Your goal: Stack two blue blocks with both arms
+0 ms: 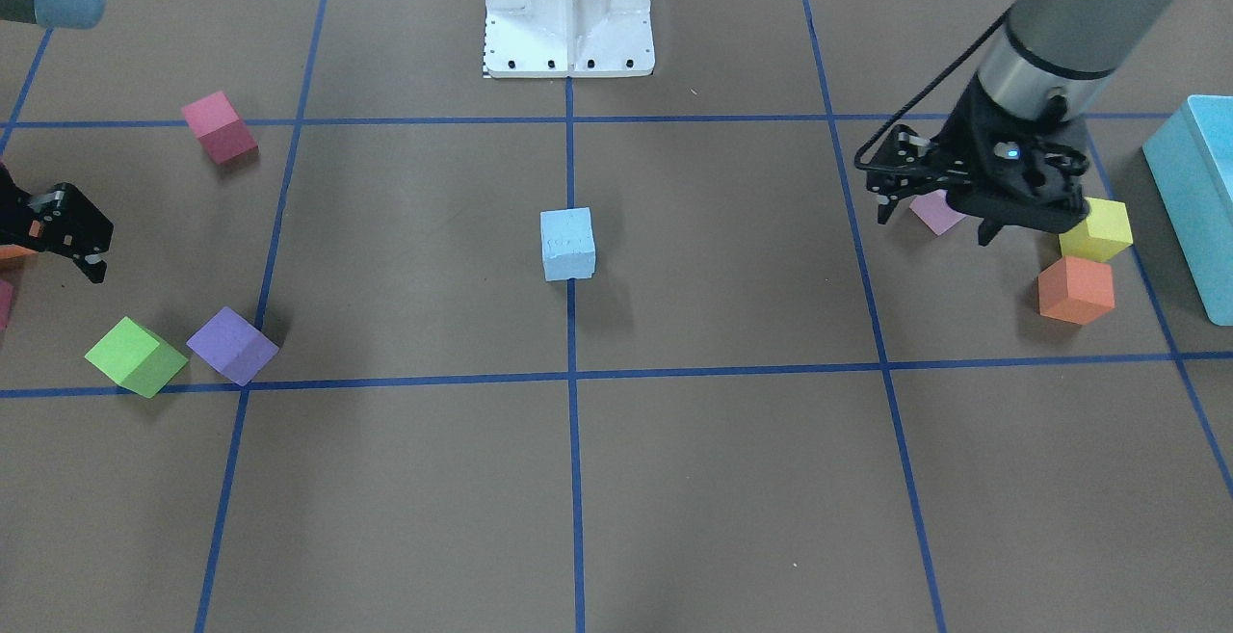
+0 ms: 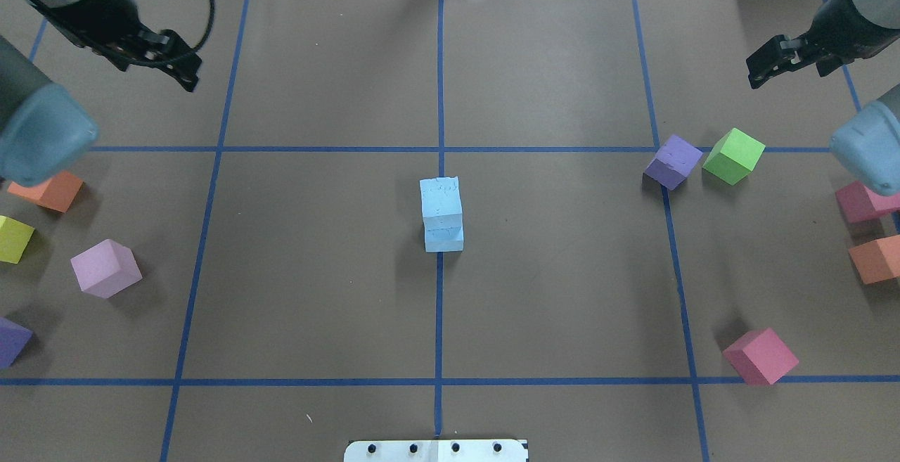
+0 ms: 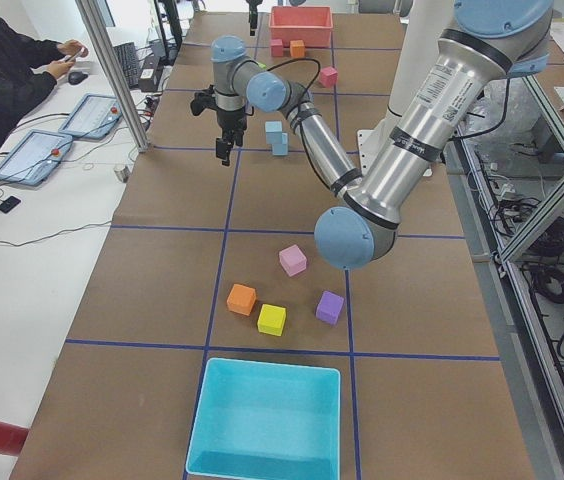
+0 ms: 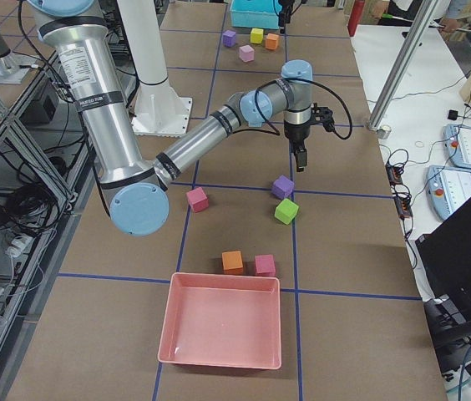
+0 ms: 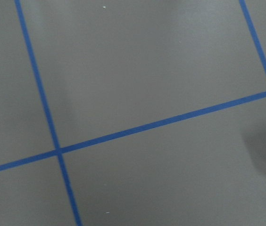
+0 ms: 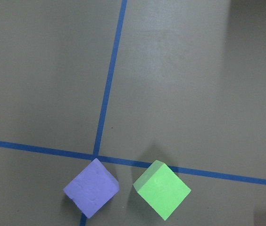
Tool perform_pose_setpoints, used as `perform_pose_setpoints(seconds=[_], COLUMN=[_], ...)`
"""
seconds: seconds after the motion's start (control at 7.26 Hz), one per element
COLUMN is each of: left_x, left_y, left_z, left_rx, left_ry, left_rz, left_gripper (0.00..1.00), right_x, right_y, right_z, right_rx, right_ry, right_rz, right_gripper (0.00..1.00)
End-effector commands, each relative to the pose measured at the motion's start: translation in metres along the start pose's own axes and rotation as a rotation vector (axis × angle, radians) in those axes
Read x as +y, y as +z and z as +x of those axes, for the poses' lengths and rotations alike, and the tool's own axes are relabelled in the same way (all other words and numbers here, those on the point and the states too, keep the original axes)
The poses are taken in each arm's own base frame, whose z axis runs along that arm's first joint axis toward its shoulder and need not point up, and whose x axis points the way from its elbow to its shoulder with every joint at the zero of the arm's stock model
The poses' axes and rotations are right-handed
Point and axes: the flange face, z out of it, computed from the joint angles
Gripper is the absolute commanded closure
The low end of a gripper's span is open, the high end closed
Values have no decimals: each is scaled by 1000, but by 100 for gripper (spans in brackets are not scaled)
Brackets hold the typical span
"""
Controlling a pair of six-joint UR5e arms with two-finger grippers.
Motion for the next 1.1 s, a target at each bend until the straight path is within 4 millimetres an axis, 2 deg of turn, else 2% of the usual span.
perform_pose_setpoints(seconds=[0.0, 0.14, 0.41, 0.55, 0.69, 0.83, 0.96], left_x=[20, 28, 52, 61, 78, 89, 116], left_y=[-20, -20, -21, -22, -10, 5, 28], left_z=[-108, -131, -186, -216, -249, -272, -296], left_rx=[-5, -17, -13, 4, 9, 7, 5], left_ry=[38, 33, -6, -29, -2, -12, -8], left_rz=[-4, -10, -17, -19, -25, -23, -11], left_gripper=[0, 0, 0, 0, 0, 0, 0], right_x=[1, -2, 7, 12, 26, 37, 46], right_y=[4, 6, 9, 11, 16, 17, 17], right_z=[37, 63, 141, 170, 192, 210, 224], right_rx=[-2, -34, -42, -61, -78, -75, -74], right_ry=[57, 95, 40, 89, 100, 88, 110], right_rz=[-21, -50, -76, -93, -108, -114, -116], right_gripper=[0, 0, 0, 0, 0, 0, 0])
